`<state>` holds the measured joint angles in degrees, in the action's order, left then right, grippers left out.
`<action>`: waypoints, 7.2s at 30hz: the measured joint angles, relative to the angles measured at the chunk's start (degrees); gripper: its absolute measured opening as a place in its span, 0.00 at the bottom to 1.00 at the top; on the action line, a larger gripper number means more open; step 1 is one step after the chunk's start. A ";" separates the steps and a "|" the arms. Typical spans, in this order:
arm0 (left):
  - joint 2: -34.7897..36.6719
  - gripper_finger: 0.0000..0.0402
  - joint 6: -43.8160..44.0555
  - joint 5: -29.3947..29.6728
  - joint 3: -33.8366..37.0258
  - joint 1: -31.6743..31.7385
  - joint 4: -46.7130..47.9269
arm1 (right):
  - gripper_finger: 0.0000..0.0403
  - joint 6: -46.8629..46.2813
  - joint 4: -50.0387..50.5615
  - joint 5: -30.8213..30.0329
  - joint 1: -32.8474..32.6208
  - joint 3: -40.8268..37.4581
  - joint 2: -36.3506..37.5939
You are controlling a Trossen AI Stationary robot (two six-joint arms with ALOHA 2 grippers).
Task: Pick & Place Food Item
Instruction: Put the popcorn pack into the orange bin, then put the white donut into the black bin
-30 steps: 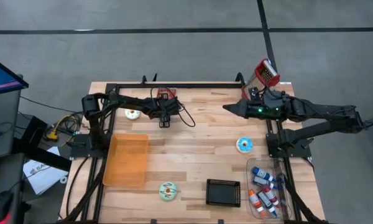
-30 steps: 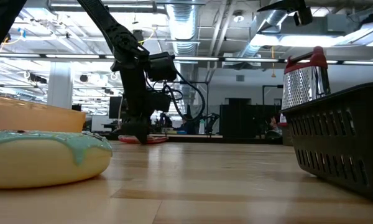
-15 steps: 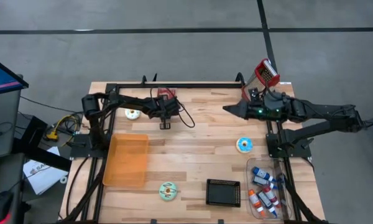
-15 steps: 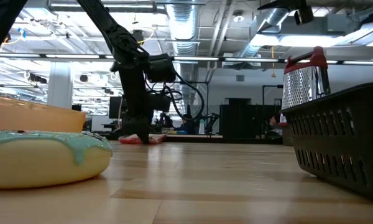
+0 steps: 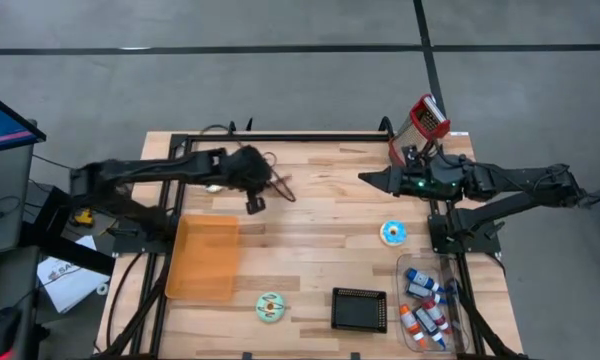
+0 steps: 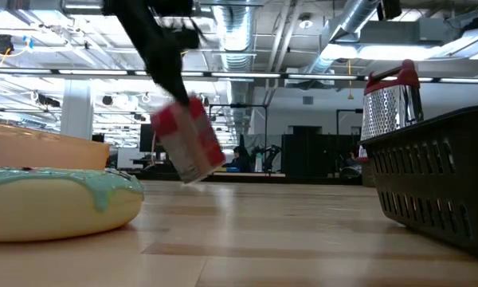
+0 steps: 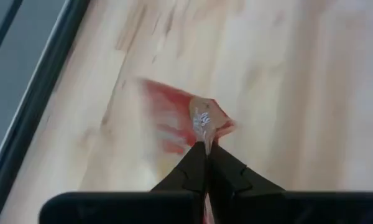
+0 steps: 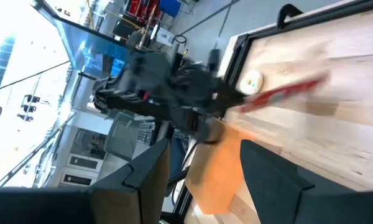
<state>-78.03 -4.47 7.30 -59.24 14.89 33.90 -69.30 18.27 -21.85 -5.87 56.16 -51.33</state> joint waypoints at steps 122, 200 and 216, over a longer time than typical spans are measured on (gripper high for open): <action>-8.46 0.47 36.52 -1.66 11.26 35.94 22.23 | 0.47 7.11 -7.18 -2.24 -4.80 0.00 -0.09; 11.41 0.07 67.13 -5.49 14.44 -18.84 -22.34 | 0.47 5.04 -6.30 -3.72 -8.02 -0.02 0.07; -17.50 0.09 48.24 -9.11 -23.52 -27.13 -1.41 | 0.47 0.55 -1.98 -5.67 -22.09 -0.02 0.04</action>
<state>-95.53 43.77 -1.81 -82.76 -12.25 32.49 -68.75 16.29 -27.52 -27.96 56.14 -51.29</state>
